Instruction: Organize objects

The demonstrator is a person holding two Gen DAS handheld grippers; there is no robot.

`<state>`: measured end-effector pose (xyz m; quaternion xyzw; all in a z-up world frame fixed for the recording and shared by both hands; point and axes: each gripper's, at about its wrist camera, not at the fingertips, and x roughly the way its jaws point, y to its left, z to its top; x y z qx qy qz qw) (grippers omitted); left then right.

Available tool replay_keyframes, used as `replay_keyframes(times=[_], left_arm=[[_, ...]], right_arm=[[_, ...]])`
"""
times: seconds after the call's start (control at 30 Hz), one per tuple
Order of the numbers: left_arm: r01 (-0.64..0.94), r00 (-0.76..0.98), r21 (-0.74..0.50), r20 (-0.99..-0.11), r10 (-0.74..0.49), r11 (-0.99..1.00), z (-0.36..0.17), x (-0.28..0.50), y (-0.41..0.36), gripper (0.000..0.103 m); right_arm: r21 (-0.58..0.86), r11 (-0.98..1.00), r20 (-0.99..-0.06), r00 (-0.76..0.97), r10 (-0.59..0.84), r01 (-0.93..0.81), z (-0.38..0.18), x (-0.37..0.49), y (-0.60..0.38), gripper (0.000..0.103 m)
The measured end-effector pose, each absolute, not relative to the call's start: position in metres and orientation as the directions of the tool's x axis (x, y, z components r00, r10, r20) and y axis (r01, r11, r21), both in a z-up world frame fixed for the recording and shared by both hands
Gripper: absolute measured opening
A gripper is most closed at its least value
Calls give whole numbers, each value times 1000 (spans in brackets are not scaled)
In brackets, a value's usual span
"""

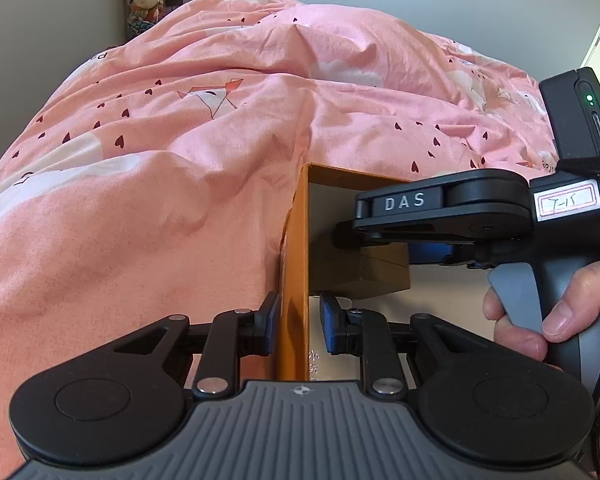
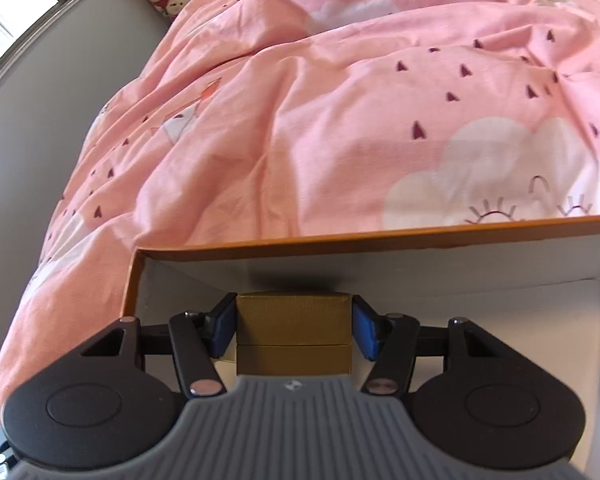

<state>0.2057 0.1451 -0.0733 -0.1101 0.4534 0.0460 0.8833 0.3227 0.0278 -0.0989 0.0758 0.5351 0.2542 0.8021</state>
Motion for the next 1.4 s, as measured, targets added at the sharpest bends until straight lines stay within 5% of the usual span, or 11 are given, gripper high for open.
replay_keyframes(times=[0.3, 0.4, 0.77, 0.87, 1.17, 1.3, 1.4], left_arm=[[-197, 579, -156, -815, -14, 968, -76, 206, 149, 26], [-191, 580, -154, -815, -15, 969, -74, 205, 148, 26], [-188, 586, -154, -810, -15, 970, -69, 196, 148, 26], [-208, 591, -160, -807, -7, 965, -69, 188, 148, 26], [-246, 614, -177, -789, 11, 953, -67, 172, 146, 26], [-249, 623, -170, -782, 23, 953, -65, 168, 144, 26], [-255, 640, -171, -768, 34, 952, -61, 164, 144, 26]], right_arm=[[483, 793, -774, 242, 585, -371, -97, 323, 33, 63], [479, 790, -777, 233, 585, -383, -97, 321, 34, 44], [415, 786, -793, 241, 559, -459, -87, 309, 22, 38], [354, 790, -835, 212, 508, -500, -92, 297, 20, 27], [225, 757, -940, 68, 335, -614, -131, 264, 29, 22], [215, 740, -945, 54, 322, -637, -133, 255, 37, 8], [207, 739, -946, 60, 318, -641, -132, 252, 36, 7]])
